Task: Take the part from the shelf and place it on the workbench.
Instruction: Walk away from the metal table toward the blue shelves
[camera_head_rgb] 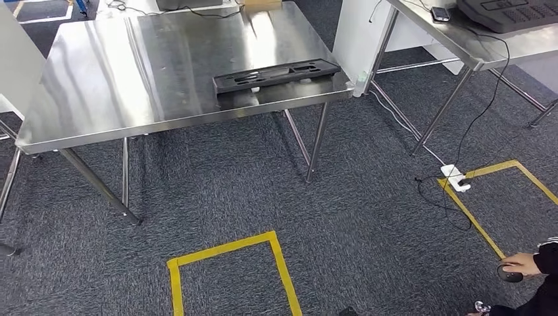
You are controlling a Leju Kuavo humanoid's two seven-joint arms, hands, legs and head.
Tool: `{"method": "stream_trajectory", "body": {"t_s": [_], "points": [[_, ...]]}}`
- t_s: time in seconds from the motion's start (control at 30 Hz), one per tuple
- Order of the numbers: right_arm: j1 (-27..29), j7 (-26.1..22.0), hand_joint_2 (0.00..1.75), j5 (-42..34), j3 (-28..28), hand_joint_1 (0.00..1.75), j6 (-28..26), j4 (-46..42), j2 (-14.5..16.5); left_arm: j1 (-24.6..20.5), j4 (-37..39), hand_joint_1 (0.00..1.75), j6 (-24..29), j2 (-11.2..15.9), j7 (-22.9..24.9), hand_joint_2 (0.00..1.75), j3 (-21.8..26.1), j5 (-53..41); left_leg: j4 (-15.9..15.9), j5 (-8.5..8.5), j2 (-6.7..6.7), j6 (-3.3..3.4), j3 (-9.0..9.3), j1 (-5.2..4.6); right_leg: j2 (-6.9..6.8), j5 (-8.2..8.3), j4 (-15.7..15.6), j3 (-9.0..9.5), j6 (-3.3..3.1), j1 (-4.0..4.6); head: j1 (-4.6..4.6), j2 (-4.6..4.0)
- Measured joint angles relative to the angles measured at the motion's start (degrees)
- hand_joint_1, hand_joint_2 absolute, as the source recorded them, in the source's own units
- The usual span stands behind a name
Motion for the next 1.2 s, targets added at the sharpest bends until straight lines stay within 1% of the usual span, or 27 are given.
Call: {"method": "stream_trajectory", "body": {"t_s": [0.03, 0.1, 0.17, 0.2, 0.23, 0.27, 0.3, 0.37, 0.4, 0.43, 0.5, 0.53, 0.57, 0.63, 0.67, 0.7, 0.73, 0.77, 0.8, 0.87, 0.9, 0.93, 1.0, 1.03, 1.07, 1.13, 1.2], "points": [[0.2, -0.3, 0.00, -0.2, 0.0, 0.00, -0.1, 0.1, 0.0, 0.0, 0.0, 0.00, 0.0, 0.0, -0.1, 0.00, 0.0, -0.1, -0.1, 0.67, 0.15, 0.84, -0.59, -0.22, 0.05, -0.96, 0.7, -0.57, 0.07, -0.10, 0.05, 0.00], [0.4, -0.7, 0.00, -0.5, 0.0, 0.00, -0.3, 0.3, 0.1, 0.0, 0.0, 0.00, -0.2, -0.1, -0.5, 0.00, 0.0, -0.3, -0.2, 2.18, 0.44, 2.08, -2.23, -0.43, 0.16, -5.84, 5.8, -2.58, -0.76, -0.26, 0.24, 0.00], [0.4, -0.9, 0.00, -0.8, 0.0, 0.00, -0.8, 0.4, 0.1, 0.0, 0.0, 0.00, -0.5, 0.0, -1.1, 0.00, 0.0, -0.6, -0.1, 3.68, 0.55, 2.49, -4.13, -0.75, 0.32, -10.49, 13.0, -4.21, -1.22, -0.02, 0.45, 0.00], [0.4, -1.0, 0.00, -1.0, -0.1, 0.00, -1.1, 0.4, 0.1, 0.0, 0.0, 0.00, -0.6, 0.0, -1.4, 0.00, 0.0, -0.8, -0.1, 4.46, 0.62, 2.56, -5.03, -0.95, 0.42, -11.23, 15.4, -4.06, -0.99, 0.11, 0.45, 0.00], [0.4, -1.1, 0.00, -1.2, -0.2, 0.00, -1.4, 0.4, 0.0, 0.0, 0.0, 0.00, -0.8, 0.0, -1.6, 0.00, 0.0, -1.1, 0.0, 5.20, 0.68, 2.57, -5.88, -1.16, 0.52, -10.77, 15.9, -2.95, -0.59, 0.29, 0.46, 0.00], [0.4, -1.2, 0.00, -1.5, -0.4, 0.00, -1.7, 0.5, 0.0, 0.0, 0.0, 0.00, -0.9, 0.0, -1.7, 0.00, 0.0, -1.4, 0.0, 5.94, 0.71, 2.55, -6.69, -1.37, 0.58, -9.65, 14.3, -0.77, -0.27, 0.49, 0.46, 0.00], [0.4, -1.4, 0.00, -1.9, -0.6, 0.00, -2.0, 0.5, 0.0, 0.0, 0.0, 0.00, -1.1, 0.1, -1.8, 0.00, -0.1, -1.8, 0.0, 6.69, 0.72, 2.50, -7.39, -1.52, 0.62, -8.67, 10.8, 2.37, -0.30, 0.76, 0.45, 0.00], [0.4, -1.9, 0.00, -2.5, -1.0, 0.00, -2.5, 0.5, 0.0, -0.1, 0.0, 0.00, -1.3, 0.1, -1.8, 0.00, -0.1, -2.4, 0.0, 8.06, 0.74, 2.13, -8.51, -1.79, 0.63, -8.70, 1.8, 8.81, -1.33, 1.53, 0.41, 0.01], [0.4, -2.1, 0.00, -2.7, -1.3, 0.00, -2.8, 0.5, 0.0, -0.1, 0.0, 0.00, -1.3, 0.1, -1.8, 0.00, -0.2, -2.5, -0.2, 8.69, 0.81, 1.87, -8.73, -1.83, 0.64, -9.16, -1.3, 10.59, -1.94, 1.87, 0.38, 0.01], [0.5, -2.4, 0.00, -2.9, -1.5, 0.00, -3.0, 0.5, 0.0, -0.1, 0.0, 0.00, -1.3, 0.1, -1.8, 0.00, -0.2, -2.6, -0.4, 9.31, 0.90, 1.54, -8.84, -1.82, 0.65, -9.44, -3.0, 11.21, -2.44, 2.15, 0.35, 0.01], [0.8, -2.8, 0.00, -3.2, -2.0, 0.00, -3.2, 0.6, 0.1, -0.1, 0.0, 0.00, -1.3, 0.2, -1.7, 0.00, -0.2, -2.7, -0.8, 10.06, 0.92, 0.84, -9.05, -1.65, 0.58, -8.37, -3.5, 10.51, -3.11, 1.84, 0.34, 0.01], [0.9, -2.9, 0.00, -3.3, -2.1, 0.00, -3.3, 0.6, 0.1, 0.0, 0.0, 0.00, -1.3, 0.3, -1.7, 0.00, -0.2, -2.7, -0.3, 9.00, 0.81, 0.47, -9.42, -1.51, 0.50, -7.64, -3.7, 10.03, -3.65, 1.48, 0.32, 0.01], [1.0, -3.0, 0.00, -3.4, -2.3, 0.00, -3.3, 0.7, 0.2, 0.0, 0.0, 0.00, -1.2, 0.4, -1.7, 0.00, -0.2, -2.7, 1.3, 6.80, 0.65, 0.13, -9.98, -1.37, 0.40, -6.84, -3.8, 9.45, -4.15, 1.09, 0.24, 0.01], [1.2, -3.1, 0.00, -3.4, -2.5, 0.00, -3.4, 0.7, 0.3, 0.0, 0.0, 0.00, -1.2, 0.5, -1.6, 0.00, -0.2, -2.7, 7.5, 0.40, 0.31, -0.56, -11.42, -1.00, 0.24, -5.43, -3.8, 7.97, -4.83, 0.83, 0.10, 0.01], [1.2, -3.1, 0.00, -3.4, -2.5, 0.00, -3.4, 0.7, 0.4, 0.0, 0.0, 0.00, -1.2, 0.5, -1.6, 0.00, -0.2, -2.7, 11.1, -1.80, 0.21, -0.94, -11.92, -0.81, 0.16, -4.78, -3.7, 7.25, -4.80, 0.82, 0.05, 0.01], [1.3, -3.1, 0.00, -3.4, -2.6, 0.00, -3.4, 0.7, 0.5, 0.0, 0.0, 0.00, -1.2, 0.6, -1.6, 0.00, -0.2, -2.7, 13.9, -2.60, 0.14, -1.33, -11.96, -0.59, 0.08, -4.13, -3.6, 6.44, -4.65, 0.78, 0.05, 0.00], [1.3, -3.2, 0.00, -3.5, -2.7, 0.00, -3.4, 0.8, 0.5, 0.0, 0.0, 0.00, -1.2, 0.7, -1.6, 0.00, -0.2, -2.7, 15.2, -2.02, 0.14, -1.72, -11.29, -0.28, 0.02, -3.55, -3.3, 5.55, -4.36, 0.66, 0.04, 0.00], [1.3, -3.3, 0.00, -3.6, -2.8, 0.00, -3.4, 0.8, 0.6, 0.0, 0.0, 0.00, -1.2, 0.8, -1.6, 0.00, -0.2, -2.7, 14.6, -0.53, 0.17, -2.08, -9.71, 0.07, -0.01, -3.07, -2.9, 4.63, -4.01, 0.45, 0.03, 0.00], [1.3, -3.6, 0.00, -3.7, -3.0, 0.00, -3.2, 0.8, 0.7, 0.0, 0.0, 0.00, -1.1, 0.9, -1.6, 0.00, -0.2, -2.7, 12.0, 0.96, 0.20, -2.48, -7.19, 0.46, -0.03, -2.74, -2.3, 3.62, -3.66, 0.23, 0.02, 0.00], [1.3, -4.5, 0.00, -4.0, -3.2, 0.00, -2.4, 0.8, 0.7, -0.1, 0.0, 0.00, -1.2, 0.9, -1.9, 0.00, -0.2, -2.5, 4.8, 1.18, 0.02, -3.02, -1.80, 0.78, -0.03, -2.34, -0.7, 1.67, -3.01, 0.16, -0.06, 0.00], [1.2, -4.9, 0.00, -4.1, -3.3, 0.00, -1.9, 0.8, 0.7, -0.1, 0.0, 0.00, -1.2, 0.9, -2.1, 0.00, -0.2, -2.4, 2.2, 0.48, -0.11, -2.97, -0.26, 0.73, -0.04, -2.11, 0.0, 0.99, -2.64, 0.31, -0.05, 0.00], [1.1, -5.2, 0.00, -4.2, -3.4, 0.00, -1.5, 0.8, 0.7, -0.1, 0.0, 0.00, -1.2, 0.9, -2.3, 0.00, -0.2, -2.3, 0.9, -0.27, -0.26, -2.73, 0.23, 0.50, -0.02, -1.77, 0.4, 0.42, -2.14, 0.50, -0.05, 0.00], [1.0, -5.5, 0.00, -4.2, -3.5, 0.00, -1.0, 0.8, 0.8, -0.1, 0.0, 0.00, -1.3, 0.9, -2.7, 0.00, -0.2, -2.1, 0.5, -0.04, -0.24, -1.58, -0.55, 0.19, 0.05, -1.08, 0.5, -0.27, -0.93, 0.64, 0.07, 0.00], [1.0, -5.5, 0.00, -4.1, -3.5, 0.00, -0.8, 0.9, 0.8, -0.2, 0.0, 0.00, -1.2, 0.9, -2.8, 0.00, -0.1, -2.0, 0.4, 0.42, -0.16, -0.80, -1.02, 0.09, 0.14, -1.50, 0.9, -0.85, -0.62, 0.62, 0.04, 0.00], [1.0, -5.5, 0.00, -4.0, -3.5, 0.00, -0.6, 0.9, 0.8, -0.2, 0.0, 0.00, -1.1, 0.9, -2.9, 0.00, -0.1, -2.1, 0.2, 1.00, -0.05, 0.14, -1.60, 0.04, 0.22, -2.81, 2.2, -1.67, -0.64, 0.54, 0.13, 0.00], [0.8, -5.6, 0.00, -3.8, -3.5, 0.00, -0.4, 1.0, 0.8, -0.2, 0.0, 0.00, -1.0, 0.9, -3.2, 0.00, -0.1, -2.4, 0.1, 2.23, 0.16, 1.56, -2.94, -0.12, 0.36, -7.45, 8.1, -3.81, -1.23, 0.40, 0.28, 0.00], [0.6, -5.6, 0.00, -3.7, -3.5, 0.00, -0.3, 1.0, 0.7, -0.3, 0.0, 0.00, -0.9, 0.8, -3.3, 0.00, -0.1, -2.5, 0.2, 3.48, 0.38, 2.04, -4.47, -0.33, 0.44, -10.71, 14.8, -5.03, -1.12, 0.39, 0.42, 0.00]]}}
